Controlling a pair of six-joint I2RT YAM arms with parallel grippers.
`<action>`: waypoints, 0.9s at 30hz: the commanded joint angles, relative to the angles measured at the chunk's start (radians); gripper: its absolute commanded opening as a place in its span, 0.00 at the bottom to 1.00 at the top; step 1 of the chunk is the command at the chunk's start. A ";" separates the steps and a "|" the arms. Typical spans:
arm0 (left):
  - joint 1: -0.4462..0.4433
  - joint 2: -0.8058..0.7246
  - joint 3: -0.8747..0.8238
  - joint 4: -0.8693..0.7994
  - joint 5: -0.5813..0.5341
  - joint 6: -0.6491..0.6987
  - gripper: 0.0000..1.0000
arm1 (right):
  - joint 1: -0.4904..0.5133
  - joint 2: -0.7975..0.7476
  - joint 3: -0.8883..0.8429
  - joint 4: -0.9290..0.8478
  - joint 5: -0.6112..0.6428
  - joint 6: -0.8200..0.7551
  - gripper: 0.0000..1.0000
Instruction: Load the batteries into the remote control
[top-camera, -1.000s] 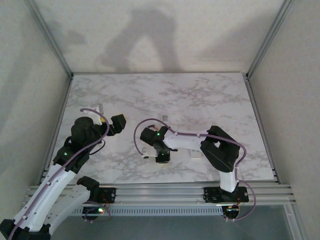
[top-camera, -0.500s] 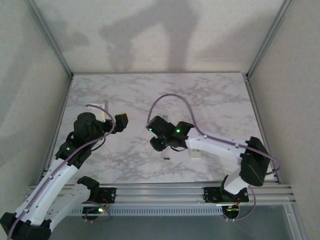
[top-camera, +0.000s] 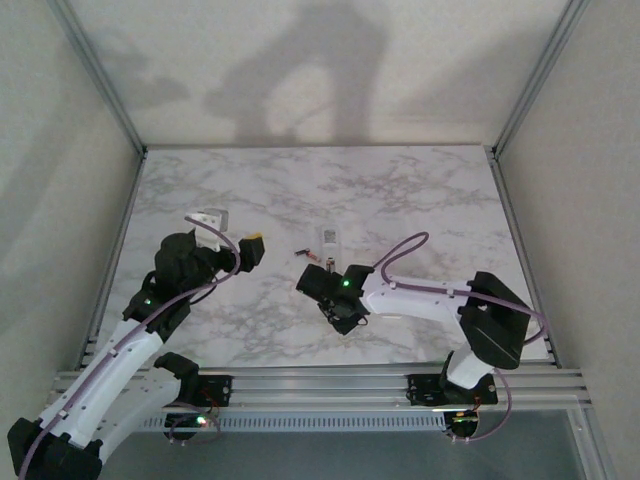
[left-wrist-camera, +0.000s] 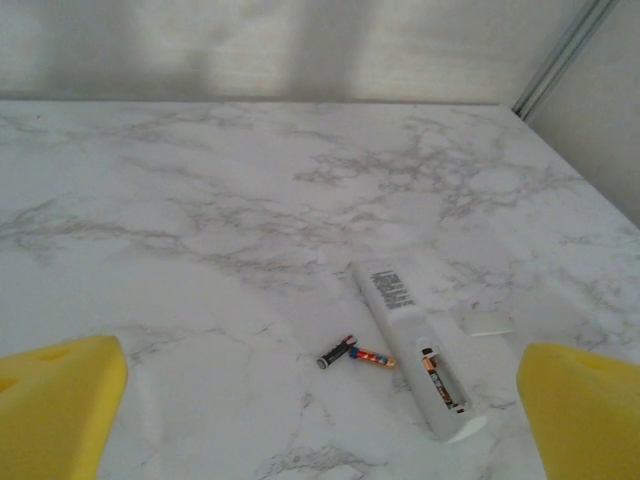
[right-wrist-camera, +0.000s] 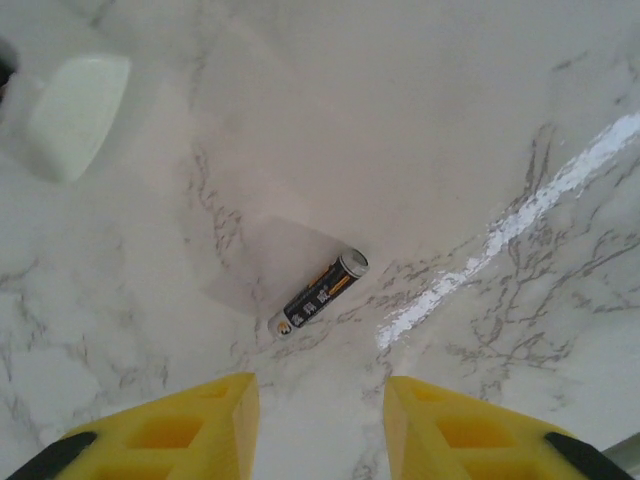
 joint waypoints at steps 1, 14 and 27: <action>0.006 -0.016 -0.004 0.032 0.042 0.002 0.99 | 0.007 0.040 0.006 -0.007 0.023 0.255 0.37; 0.008 -0.003 -0.002 0.031 0.083 0.005 0.99 | 0.007 0.158 0.054 0.051 0.041 0.274 0.43; 0.008 0.007 0.000 0.018 0.075 0.014 1.00 | 0.006 0.185 0.027 0.038 0.021 0.264 0.20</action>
